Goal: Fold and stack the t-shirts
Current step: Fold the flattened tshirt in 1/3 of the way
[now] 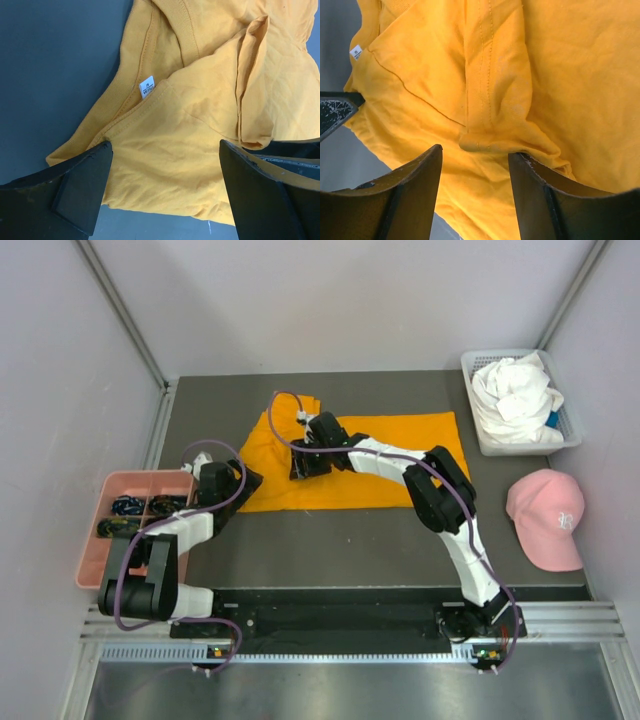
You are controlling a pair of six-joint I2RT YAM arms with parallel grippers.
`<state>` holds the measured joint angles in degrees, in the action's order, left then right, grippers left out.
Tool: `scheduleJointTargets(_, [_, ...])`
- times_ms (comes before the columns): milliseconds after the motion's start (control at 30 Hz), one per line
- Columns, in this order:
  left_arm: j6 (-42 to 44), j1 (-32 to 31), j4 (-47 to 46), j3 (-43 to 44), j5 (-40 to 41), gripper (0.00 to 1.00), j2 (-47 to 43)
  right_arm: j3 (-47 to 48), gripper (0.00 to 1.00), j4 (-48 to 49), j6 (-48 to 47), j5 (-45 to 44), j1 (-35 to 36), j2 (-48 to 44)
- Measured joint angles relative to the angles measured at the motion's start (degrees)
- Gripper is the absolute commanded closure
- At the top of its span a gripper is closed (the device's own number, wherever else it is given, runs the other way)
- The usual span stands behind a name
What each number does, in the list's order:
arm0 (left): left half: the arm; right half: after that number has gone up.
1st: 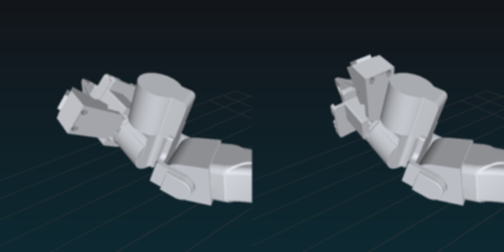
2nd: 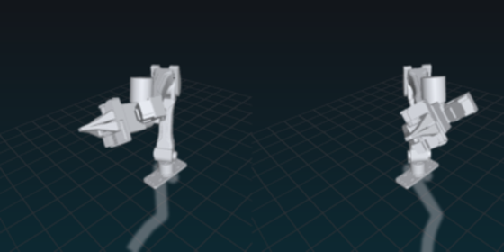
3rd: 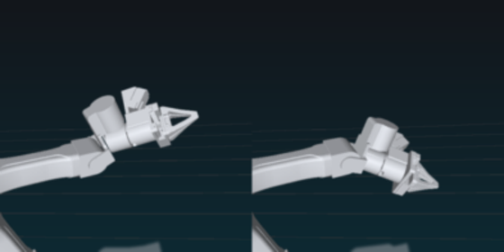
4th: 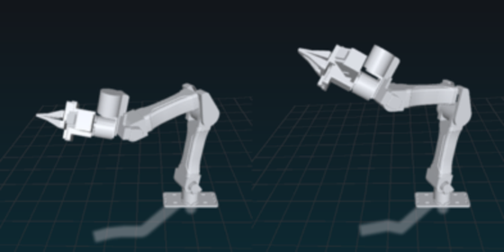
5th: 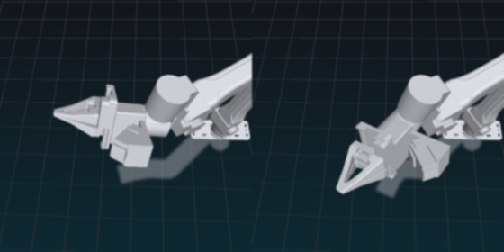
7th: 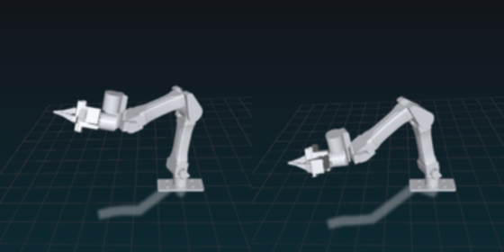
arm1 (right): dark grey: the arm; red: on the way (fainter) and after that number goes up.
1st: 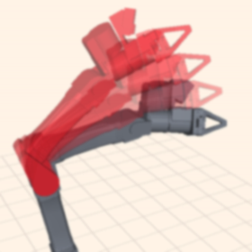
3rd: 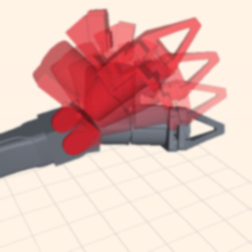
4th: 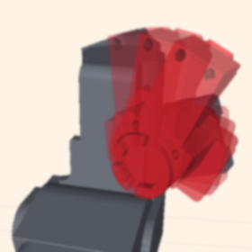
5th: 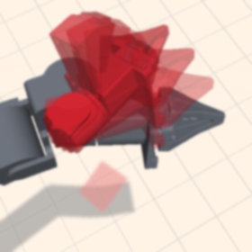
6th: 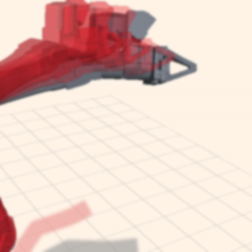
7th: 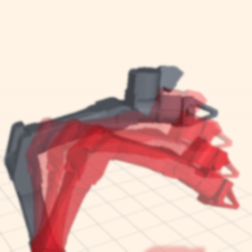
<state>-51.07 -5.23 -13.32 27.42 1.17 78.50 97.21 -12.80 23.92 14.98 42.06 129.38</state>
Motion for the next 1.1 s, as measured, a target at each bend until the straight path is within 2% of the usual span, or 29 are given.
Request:
scheduleJointTargets(400, [0.0, 0.0, 0.1, 0.0, 0.2, 0.08, 0.0, -1.3, 0.43, 5.6, 1.4, -6.0, -2.3, 0.0])
scheduleJointTargets(833, [0.0, 0.0, 0.2, 0.0, 0.2, 0.09, 0.0, -4.4, 0.43, 14.9, 5.8, -8.0, -6.9, 0.5])
scheduleJointTargets(1100, [0.0, 0.0, 0.2, 0.0, 0.3, 0.1, 0.0, -9.7, 0.4, 15.4, 4.2, -11.5, -7.0, -4.2])
